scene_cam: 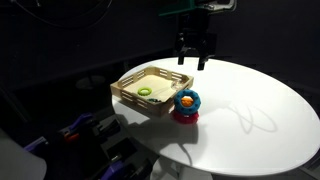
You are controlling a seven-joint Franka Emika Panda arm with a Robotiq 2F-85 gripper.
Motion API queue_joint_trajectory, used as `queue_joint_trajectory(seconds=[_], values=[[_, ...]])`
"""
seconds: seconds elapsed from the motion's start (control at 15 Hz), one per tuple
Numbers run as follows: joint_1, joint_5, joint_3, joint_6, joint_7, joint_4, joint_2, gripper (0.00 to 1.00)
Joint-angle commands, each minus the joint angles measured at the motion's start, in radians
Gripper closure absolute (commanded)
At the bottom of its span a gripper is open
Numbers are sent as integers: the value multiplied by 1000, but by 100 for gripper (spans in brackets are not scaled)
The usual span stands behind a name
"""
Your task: Pick up the blue ring from the tray and place it on the orange ring on the table
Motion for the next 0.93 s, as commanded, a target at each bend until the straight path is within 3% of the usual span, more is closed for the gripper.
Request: queue_joint_trajectory(seconds=[0.0,0.2,0.87], values=[[-25,73,32,-50,-140,-29,-92,0],[-20,98,38,-87,-178,-38,-158,0],[-18,90,51,-179,-135,-90,-418,0]])
